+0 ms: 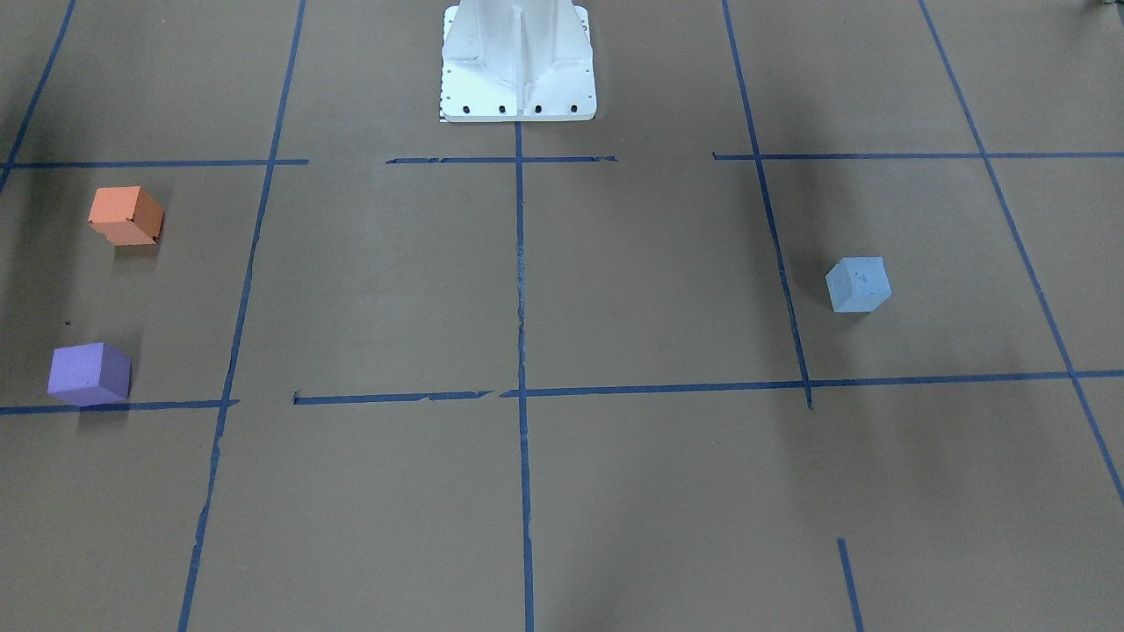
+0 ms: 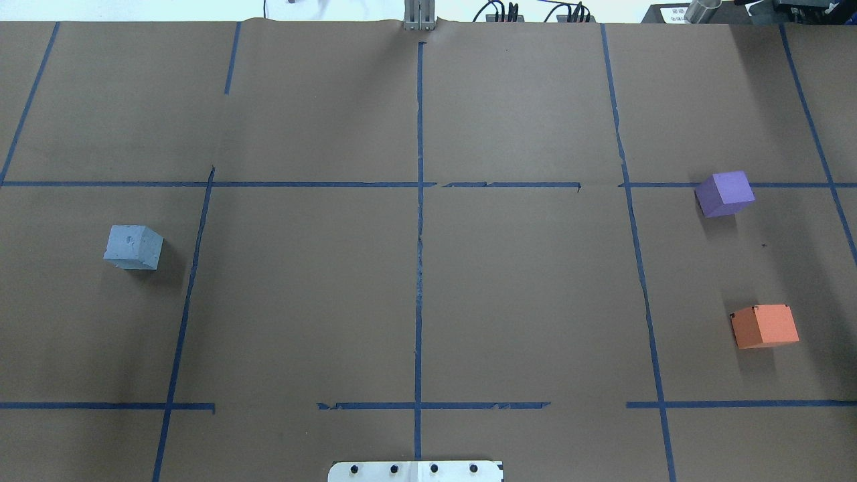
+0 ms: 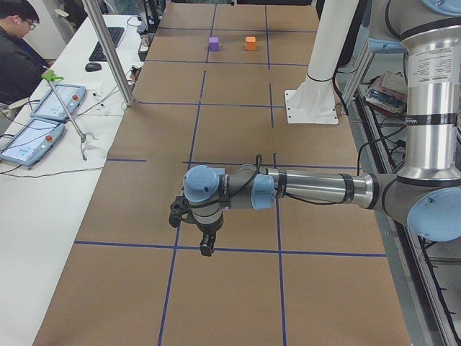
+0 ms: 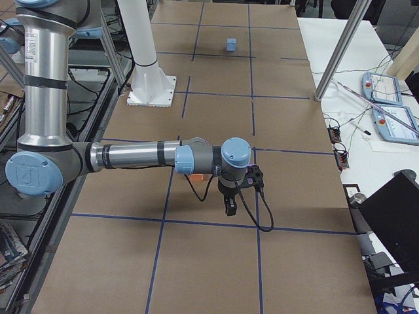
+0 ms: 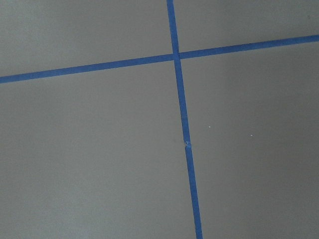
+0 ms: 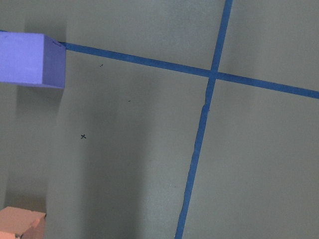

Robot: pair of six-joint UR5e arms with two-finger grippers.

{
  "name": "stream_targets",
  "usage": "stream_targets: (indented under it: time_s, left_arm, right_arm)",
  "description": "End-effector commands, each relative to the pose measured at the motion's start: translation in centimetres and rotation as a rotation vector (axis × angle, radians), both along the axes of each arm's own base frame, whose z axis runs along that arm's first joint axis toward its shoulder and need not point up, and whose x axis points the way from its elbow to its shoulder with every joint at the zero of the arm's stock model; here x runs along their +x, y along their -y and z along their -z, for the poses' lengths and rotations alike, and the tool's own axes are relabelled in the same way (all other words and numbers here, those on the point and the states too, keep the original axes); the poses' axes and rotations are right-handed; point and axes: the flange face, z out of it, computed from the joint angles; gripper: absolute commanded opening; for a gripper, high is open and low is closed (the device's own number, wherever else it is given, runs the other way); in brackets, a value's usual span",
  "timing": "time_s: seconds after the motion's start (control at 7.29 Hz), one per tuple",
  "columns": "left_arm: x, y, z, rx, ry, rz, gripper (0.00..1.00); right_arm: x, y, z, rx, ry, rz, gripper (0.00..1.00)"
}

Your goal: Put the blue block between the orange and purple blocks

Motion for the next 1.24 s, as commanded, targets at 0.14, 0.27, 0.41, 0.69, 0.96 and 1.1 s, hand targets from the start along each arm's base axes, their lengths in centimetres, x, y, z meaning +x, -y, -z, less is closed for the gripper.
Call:
stream_targets:
  time_s: [0.14, 0.27, 0.41, 0.69, 0.96, 1.1]
  left_arm:
    - [0.3, 5.0, 3.2, 0.191, -0.008, 0.001, 1.0]
    - [2.5, 5.6, 4.4, 0.145, -0.021, 0.043, 1.0]
    - [7.3, 6.2, 6.0, 0.136, -0.05, 0.07, 1.0]
    - [19.9, 4.9, 8.7, 0.032, -0.144, 0.111, 1.0]
    - [27.5, 3.0, 11.4, -0.017, -0.104, 0.187, 1.0]
    - [30.5, 2.1, 12.6, -0.051, -0.112, 0.188, 1.0]
  right_arm:
    - [0.0, 0.2, 0.1, 0.011, -0.001, -0.003, 1.0]
    - [0.0, 0.3, 0.1, 0.012, -0.001, -0.003, 1.0]
    - [0.0, 0.2, 0.2, 0.013, 0.001, -0.003, 1.0]
    - [0.0, 0.1, 0.2, 0.012, 0.001, -0.003, 1.0]
    - [0.0, 0.1, 0.2, 0.012, 0.001, -0.003, 1.0]
    - [0.0, 0.1, 0.2, 0.012, 0.001, -0.003, 1.0]
